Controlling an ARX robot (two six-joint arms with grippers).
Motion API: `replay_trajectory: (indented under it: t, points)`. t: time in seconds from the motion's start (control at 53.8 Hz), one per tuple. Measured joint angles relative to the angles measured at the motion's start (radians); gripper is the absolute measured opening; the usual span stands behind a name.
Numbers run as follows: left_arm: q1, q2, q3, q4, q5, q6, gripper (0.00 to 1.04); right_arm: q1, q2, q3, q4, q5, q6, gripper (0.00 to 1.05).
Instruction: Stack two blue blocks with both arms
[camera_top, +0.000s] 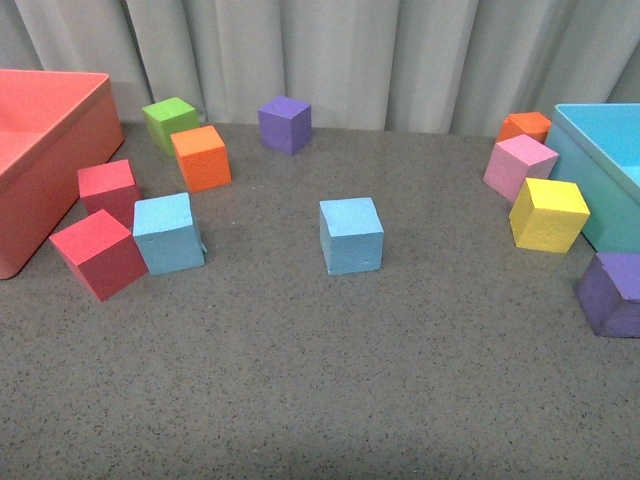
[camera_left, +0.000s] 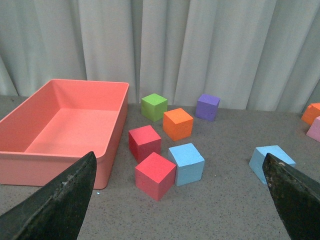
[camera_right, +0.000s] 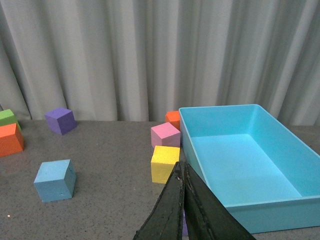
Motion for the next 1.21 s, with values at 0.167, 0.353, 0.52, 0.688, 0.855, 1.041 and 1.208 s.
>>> replay_trajectory:
  t: [0.167,0.353,0.52,0.688,0.855,1.041,1.208]
  points:
    - [0.000,0.000,0.000,0.000,0.000,0.000,0.98,0.000,-0.050,0.000,-0.050,0.000,0.000,0.01]
    - [0.000,0.000,0.000,0.000,0.000,0.000,0.98,0.000,-0.095,0.000,-0.094,0.000,0.000,0.01]
    - [0.000,0.000,0.000,0.000,0.000,0.000,0.98,0.000,-0.239,0.000,-0.270,-0.003,0.000,0.01]
    - [0.000,0.000,0.000,0.000,0.000,0.000,0.98,0.000,-0.272,0.000,-0.278,-0.003,0.000,0.01]
    - [0.000,0.000,0.000,0.000,0.000,0.000,0.98,0.000,-0.273,0.000,-0.279,-0.003,0.000,0.22]
    - [0.000,0.000,0.000,0.000,0.000,0.000,0.98,0.000,-0.273,0.000,-0.279,-0.003,0.000,0.63]
    - [-0.051,0.304,0.079,-0.068,-0.136,-0.063,0.98,0.000,-0.274,0.000,-0.279,-0.003,0.000,0.95]
